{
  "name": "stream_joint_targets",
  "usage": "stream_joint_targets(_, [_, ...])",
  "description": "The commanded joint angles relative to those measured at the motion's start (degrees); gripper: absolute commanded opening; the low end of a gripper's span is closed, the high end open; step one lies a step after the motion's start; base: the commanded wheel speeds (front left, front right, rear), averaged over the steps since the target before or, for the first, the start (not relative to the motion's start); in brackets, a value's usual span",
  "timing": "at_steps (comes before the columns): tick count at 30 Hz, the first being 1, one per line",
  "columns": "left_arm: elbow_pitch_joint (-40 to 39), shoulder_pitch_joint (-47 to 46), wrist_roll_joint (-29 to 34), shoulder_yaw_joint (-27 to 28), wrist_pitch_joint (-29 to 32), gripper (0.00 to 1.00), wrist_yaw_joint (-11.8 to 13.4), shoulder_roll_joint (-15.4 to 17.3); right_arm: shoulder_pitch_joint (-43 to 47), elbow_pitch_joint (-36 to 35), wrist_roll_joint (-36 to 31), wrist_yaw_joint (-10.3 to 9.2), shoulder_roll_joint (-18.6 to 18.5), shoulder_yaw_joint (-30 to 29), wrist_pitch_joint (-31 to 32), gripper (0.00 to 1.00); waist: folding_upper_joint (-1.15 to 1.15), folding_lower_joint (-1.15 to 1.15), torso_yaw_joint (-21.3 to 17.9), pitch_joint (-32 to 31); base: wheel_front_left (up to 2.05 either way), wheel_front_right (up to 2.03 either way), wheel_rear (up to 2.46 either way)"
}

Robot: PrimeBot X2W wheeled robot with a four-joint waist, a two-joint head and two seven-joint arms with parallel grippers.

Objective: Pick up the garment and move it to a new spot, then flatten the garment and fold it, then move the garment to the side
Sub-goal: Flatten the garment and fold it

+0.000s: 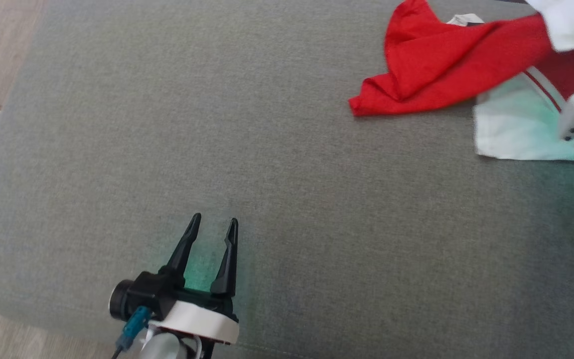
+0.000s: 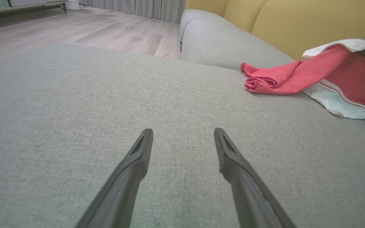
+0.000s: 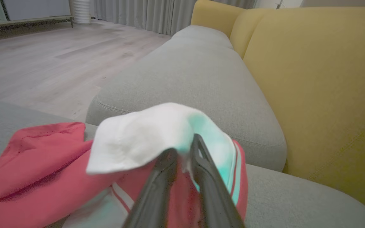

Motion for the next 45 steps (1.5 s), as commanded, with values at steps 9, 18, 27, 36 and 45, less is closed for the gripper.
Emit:
stream_joint_targets(9, [-0.5, -0.9, -0.3, 1.6, -0.3, 1.00, 0.5, 0.1, 1.3, 3.6, 0.0, -0.05, 3.4, 0.1, -3.2, 1.00, 0.00, 0.00, -0.2, -0.2, 0.00, 0.00, 0.00])
stream_joint_targets(18, [-0.5, -1.3, 0.0, 1.9, -0.3, 1.00, 0.3, 0.1, 16.8, -5.6, 11.3, -0.05, 7.9, 13.1, -3.4, 1.00, 0.00, 0.00, -2.6, -1.0, 0.00, 0.00, 0.00])
stream_joint_targets(27, [-0.2, -1.5, 0.5, 2.1, -0.3, 1.00, -0.1, 0.1, 18.2, -4.8, 14.6, -0.05, 5.7, 18.7, -3.4, 1.00, 0.00, 0.00, -2.3, -1.0, 0.00, 0.00, 0.00])
stream_joint_targets(36, [1.1, -0.3, 0.9, 3.3, -0.3, 1.00, 0.2, 0.1, 16.9, -0.5, 15.6, -0.05, 5.3, 20.3, -3.4, 0.00, 0.00, 0.00, -2.4, -2.1, 0.00, 0.00, 0.00])
stream_joint_targets(45, [1.2, 2.2, 1.9, 6.9, -0.3, 1.00, -0.5, 0.1, 30.5, -11.6, 18.5, -0.05, 3.1, 24.1, -3.4, 0.00, 0.00, 0.00, -9.0, -7.2, 0.00, 0.00, 0.00])
